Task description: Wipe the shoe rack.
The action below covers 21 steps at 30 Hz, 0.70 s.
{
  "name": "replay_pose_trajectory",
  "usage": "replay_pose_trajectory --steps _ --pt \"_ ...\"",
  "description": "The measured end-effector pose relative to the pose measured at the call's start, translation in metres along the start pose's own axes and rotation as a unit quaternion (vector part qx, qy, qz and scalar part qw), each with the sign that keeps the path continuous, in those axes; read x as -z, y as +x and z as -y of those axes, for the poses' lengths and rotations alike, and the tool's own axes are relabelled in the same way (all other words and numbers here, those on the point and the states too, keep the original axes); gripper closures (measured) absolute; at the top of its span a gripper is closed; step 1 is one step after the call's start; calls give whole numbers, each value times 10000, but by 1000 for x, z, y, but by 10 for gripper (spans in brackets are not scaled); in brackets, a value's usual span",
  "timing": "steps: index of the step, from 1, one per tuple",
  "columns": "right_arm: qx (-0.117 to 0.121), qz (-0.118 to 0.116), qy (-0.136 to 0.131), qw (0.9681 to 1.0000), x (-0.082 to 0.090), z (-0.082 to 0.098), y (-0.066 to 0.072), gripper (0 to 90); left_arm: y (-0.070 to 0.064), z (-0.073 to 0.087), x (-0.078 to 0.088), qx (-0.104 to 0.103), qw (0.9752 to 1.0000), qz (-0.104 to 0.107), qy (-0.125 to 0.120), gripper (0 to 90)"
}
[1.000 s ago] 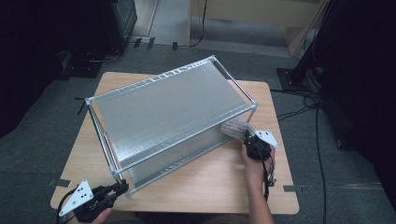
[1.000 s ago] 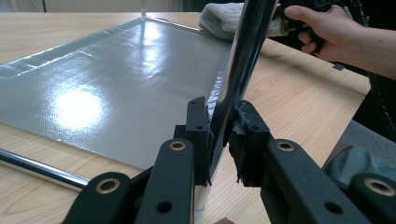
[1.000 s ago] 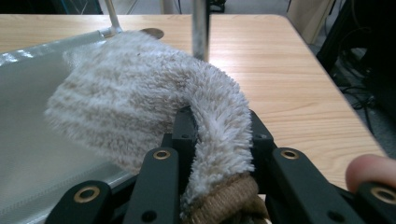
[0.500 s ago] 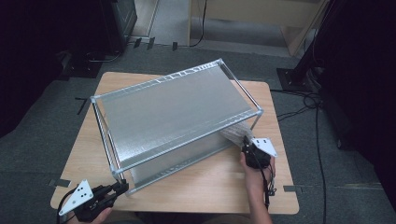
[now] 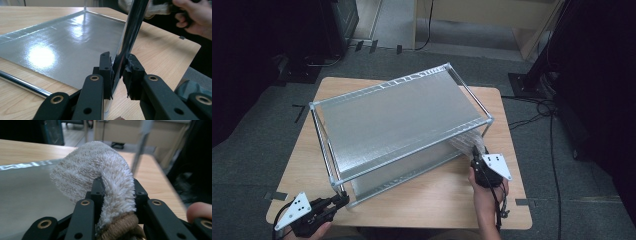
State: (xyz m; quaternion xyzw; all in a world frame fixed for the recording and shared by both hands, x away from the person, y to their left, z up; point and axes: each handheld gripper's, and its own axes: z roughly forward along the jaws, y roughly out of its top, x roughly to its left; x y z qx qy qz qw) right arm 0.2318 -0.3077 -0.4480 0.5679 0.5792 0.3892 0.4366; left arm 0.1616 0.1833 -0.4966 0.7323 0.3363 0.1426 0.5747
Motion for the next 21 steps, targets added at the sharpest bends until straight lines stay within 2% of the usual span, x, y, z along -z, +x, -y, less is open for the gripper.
replay_pose_trajectory --steps 2,6,8,11,14,17,20,21 --pt "-129 110 30 9999 7 2 -11 706 0 0 0 -5 10000 -31 8 783" --pt "-572 411 219 9973 15 17 -39 707 0 -1 0 33 10000 -36 3 781" --pt "-701 547 338 9955 18 25 -52 708 0 -1 0 30 10000 -31 7 782" --pt "-848 687 304 9936 23 28 -66 708 0 -1 -1 45 10000 -34 3 781" --pt "-947 802 102 9922 29 18 -73 708 0 -1 -3 50 10000 -40 0 780" --pt "-1015 897 -162 9907 33 1 -75 709 0 -1 -3 25 10000 -47 8 782" --pt "-1121 937 -565 9877 40 -20 -73 709 0 -1 -3 39 10000 -42 -9 781" --pt "-1199 801 -939 9851 45 -35 -68 705 0 0 -3 43 10000 -43 -11 781"
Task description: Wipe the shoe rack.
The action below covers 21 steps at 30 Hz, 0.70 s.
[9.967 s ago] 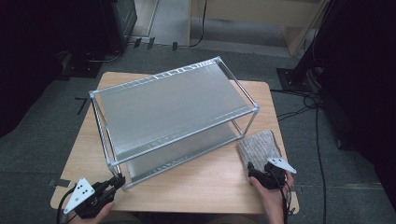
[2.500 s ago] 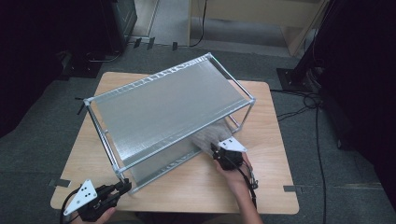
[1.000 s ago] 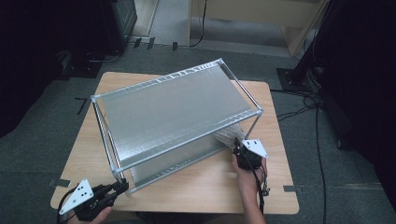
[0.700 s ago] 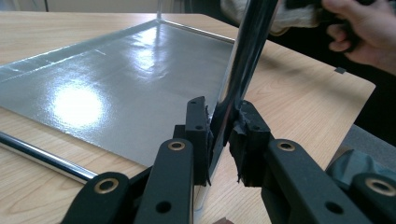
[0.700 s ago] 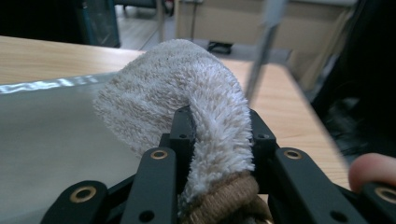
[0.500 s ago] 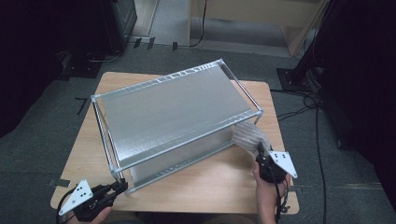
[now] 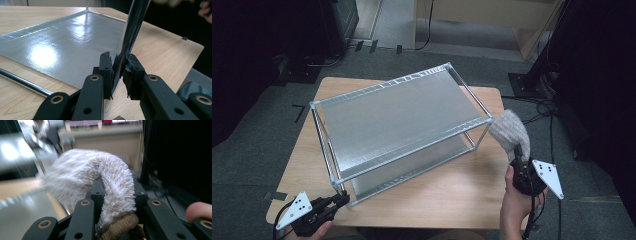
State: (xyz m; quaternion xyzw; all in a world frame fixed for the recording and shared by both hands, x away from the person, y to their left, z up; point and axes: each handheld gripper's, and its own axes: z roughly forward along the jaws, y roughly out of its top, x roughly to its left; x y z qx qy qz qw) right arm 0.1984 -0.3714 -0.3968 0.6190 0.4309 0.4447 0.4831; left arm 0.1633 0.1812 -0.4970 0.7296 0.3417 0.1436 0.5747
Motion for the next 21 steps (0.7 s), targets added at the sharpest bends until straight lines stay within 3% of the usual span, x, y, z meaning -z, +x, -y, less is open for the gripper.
replay_pose_trajectory --steps 1,4,7,10,15,17,21 --pt "0 0 0 10000 0 0 0 705 0 0 0 8 10000 10 -16 781" --pt "115 -549 -421 9975 5 -16 21 694 1 0 0 40 10000 29 -23 779" --pt "279 -1136 -528 9917 6 -21 49 694 0 0 -1 42 10000 28 -13 779" --pt "467 -1730 -344 9832 5 -16 82 695 0 0 -1 26 10000 26 -9 780" --pt "896 -2360 -38 9676 9 5 130 697 -1 0 -1 31 10000 34 -13 781" --pt "1021 -2515 -105 9624 14 10 144 697 -1 0 -2 44 10000 52 -17 781" --pt "945 -2869 -27 9533 22 13 159 697 -1 0 -4 68 9999 65 -37 779"
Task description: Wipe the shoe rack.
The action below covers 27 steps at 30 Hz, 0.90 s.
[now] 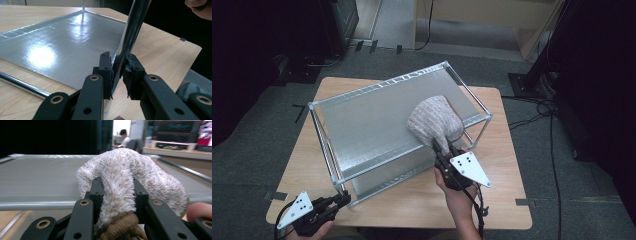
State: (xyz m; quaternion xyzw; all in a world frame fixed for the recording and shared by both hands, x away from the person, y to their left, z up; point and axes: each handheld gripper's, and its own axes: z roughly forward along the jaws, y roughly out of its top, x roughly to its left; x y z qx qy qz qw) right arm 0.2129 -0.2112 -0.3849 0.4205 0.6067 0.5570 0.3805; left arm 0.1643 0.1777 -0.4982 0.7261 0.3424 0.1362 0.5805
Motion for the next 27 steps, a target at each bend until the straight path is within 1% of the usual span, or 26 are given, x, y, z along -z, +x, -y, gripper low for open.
replay_pose_trajectory --steps 2,5,7,8,9,11,14,15,16,17,18,22,23,27 --pt "24 -165 12 9999 0 0 9 697 0 0 -1 20 10000 5 10 778" --pt "77 -484 58 9988 1 0 25 697 -1 0 -1 6 10000 -18 15 778" --pt "85 -738 83 9972 2 1 35 697 -1 0 -1 29 10000 -7 9 778" --pt "86 -999 107 9949 3 0 43 697 -1 0 -1 20 10000 -12 6 778" --pt "86 -999 107 9949 3 0 43 697 -1 0 -2 15 10000 -11 11 778" --pt "91 -1201 121 9926 3 0 50 697 -1 0 -2 14 10000 -12 6 778" --pt "96 -1417 130 9898 2 0 60 697 -1 0 -2 13 10000 -10 3 778" --pt "101 -1499 131 9886 2 0 64 697 -1 0 -2 19 10000 -13 -1 778" --pt "125 -1702 137 9852 2 0 73 697 -1 0 -2 23 10000 -12 13 778" --pt "125 -1702 137 9852 2 0 73 697 -1 0 -2 16 10000 -12 16 778" --pt "148 -1789 137 9837 2 1 77 697 -1 0 -2 16 10000 -12 15 778" --pt "243 -2159 177 9760 3 1 95 697 -2 0 -3 18 10000 -24 13 778" --pt "286 -2264 180 9734 3 1 100 697 -2 0 -3 9 10000 -30 14 778" --pt "448 -2447 197 9684 6 2 112 697 -3 0 -3 -14 10000 -34 30 780"
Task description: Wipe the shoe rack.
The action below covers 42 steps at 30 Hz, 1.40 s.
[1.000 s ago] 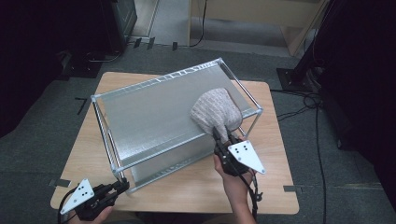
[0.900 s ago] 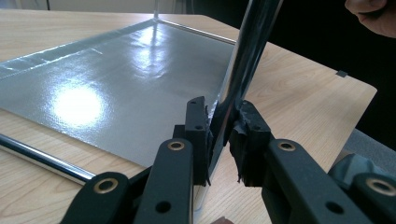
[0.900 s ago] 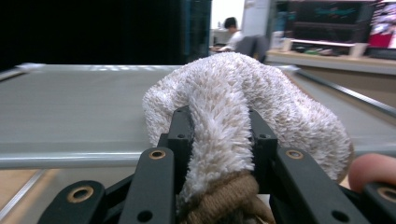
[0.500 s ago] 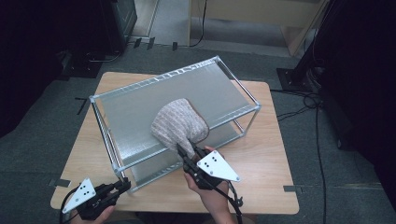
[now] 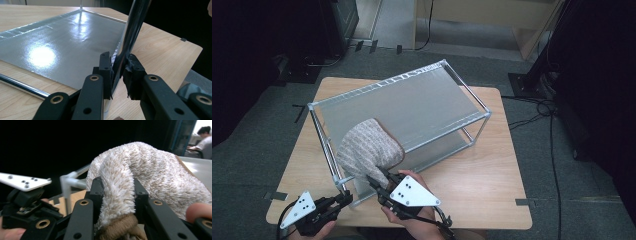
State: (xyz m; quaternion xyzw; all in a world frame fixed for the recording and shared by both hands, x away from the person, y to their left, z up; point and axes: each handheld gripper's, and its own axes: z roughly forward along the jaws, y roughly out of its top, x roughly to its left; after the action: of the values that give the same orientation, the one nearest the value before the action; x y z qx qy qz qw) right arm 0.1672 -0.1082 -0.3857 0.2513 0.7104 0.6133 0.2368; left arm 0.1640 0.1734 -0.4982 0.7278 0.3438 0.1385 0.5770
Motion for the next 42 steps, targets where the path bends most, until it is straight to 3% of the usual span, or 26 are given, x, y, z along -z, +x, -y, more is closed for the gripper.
replay_pose_trajectory --steps 3,10,14,18,22,27,31,38,42 --pt "273 181 43 9995 1 -1 2 700 0 0 0 -5 10000 7 2 781" --pt "148 801 154 9966 15 6 -28 703 1 0 0 -32 10000 30 22 782" --pt "6 1255 193 9919 28 11 -50 703 1 0 0 -44 10000 23 28 782" --pt "-145 1759 214 9841 44 15 -78 703 1 0 0 -65 10000 1 46 783" --pt "-385 2274 232 9728 60 22 -105 703 0 0 0 -53 10000 2 46 783" --pt "-673 2833 296 9562 80 37 -133 705 1 0 0 -77 10000 0 57 783" --pt "-853 3188 352 9433 92 48 -147 706 1 0 0 -71 10000 0 55 783" --pt "-1312 3798 456 9146 111 68 -171 707 1 0 0 -75 10000 -2 57 783" --pt "-1416 3950 863 9036 111 86 -178 709 1 0 0 -61 10000 18 49 783"
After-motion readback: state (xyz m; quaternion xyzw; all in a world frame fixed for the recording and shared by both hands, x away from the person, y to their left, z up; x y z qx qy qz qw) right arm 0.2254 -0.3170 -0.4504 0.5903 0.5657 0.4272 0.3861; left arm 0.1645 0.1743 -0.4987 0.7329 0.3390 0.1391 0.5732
